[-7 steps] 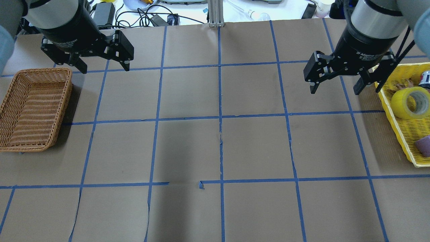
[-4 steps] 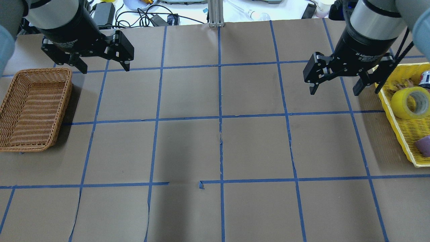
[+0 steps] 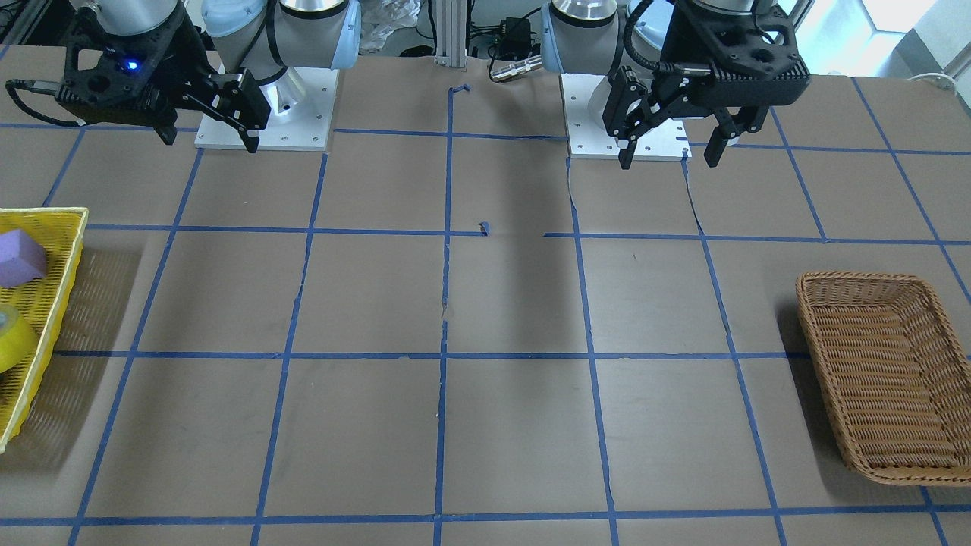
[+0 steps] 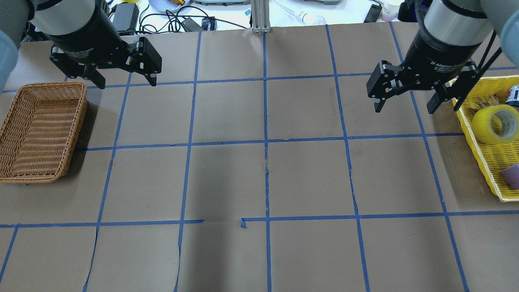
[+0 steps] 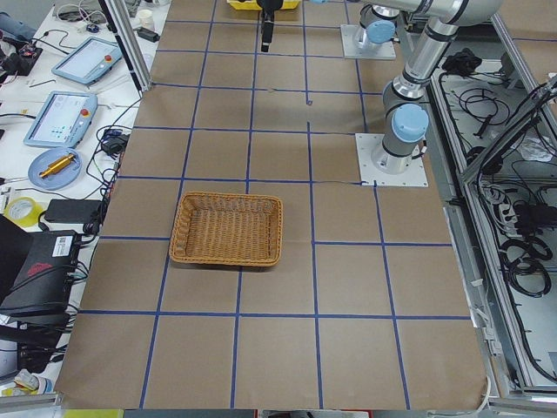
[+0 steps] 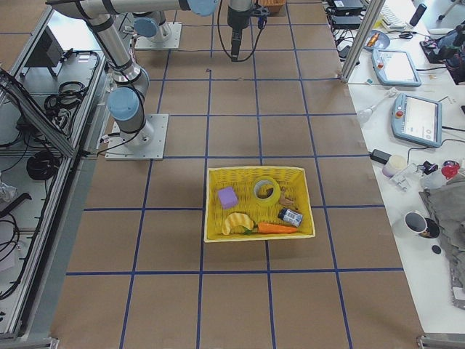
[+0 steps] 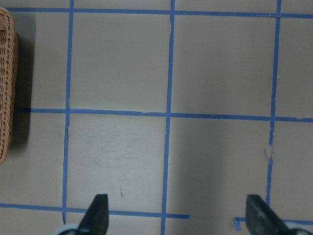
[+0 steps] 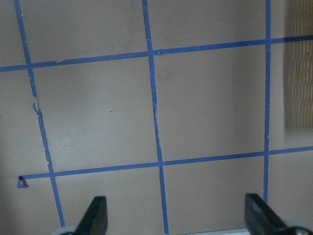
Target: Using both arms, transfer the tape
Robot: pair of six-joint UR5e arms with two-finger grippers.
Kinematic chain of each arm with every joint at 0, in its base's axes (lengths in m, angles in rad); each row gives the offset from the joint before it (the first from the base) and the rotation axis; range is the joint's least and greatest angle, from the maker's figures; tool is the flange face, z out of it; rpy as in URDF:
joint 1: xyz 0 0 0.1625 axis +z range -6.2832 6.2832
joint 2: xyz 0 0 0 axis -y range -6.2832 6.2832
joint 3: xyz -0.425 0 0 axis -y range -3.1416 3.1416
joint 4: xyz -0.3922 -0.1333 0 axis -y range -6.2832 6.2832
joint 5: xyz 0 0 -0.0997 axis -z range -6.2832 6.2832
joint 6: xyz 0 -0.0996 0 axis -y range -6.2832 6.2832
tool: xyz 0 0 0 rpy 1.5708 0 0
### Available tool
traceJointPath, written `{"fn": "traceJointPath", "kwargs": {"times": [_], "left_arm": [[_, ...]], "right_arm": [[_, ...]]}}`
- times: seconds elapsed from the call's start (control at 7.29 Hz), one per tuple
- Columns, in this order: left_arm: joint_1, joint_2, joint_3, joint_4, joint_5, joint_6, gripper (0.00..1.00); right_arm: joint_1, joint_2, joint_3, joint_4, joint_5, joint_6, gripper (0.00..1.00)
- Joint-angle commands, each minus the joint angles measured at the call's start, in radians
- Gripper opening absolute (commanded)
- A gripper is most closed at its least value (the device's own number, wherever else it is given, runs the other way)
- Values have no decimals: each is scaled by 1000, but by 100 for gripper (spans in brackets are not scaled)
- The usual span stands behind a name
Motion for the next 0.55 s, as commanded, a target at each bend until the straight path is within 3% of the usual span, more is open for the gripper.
{"fn": "traceJointPath", "kwargs": {"times": [0.0,0.14,0.41], "left_arm": [[0,1,0,0,-2,0,100],[0,1,0,0,0,0,100],[0,2,0,0,-2,-6,100]], "right_arm": [[-15,9,1,-9,-1,-28,100],[-19,12,0,-17,-9,-72,100],[-129,20,3,-69,-13,-439,100]]}}
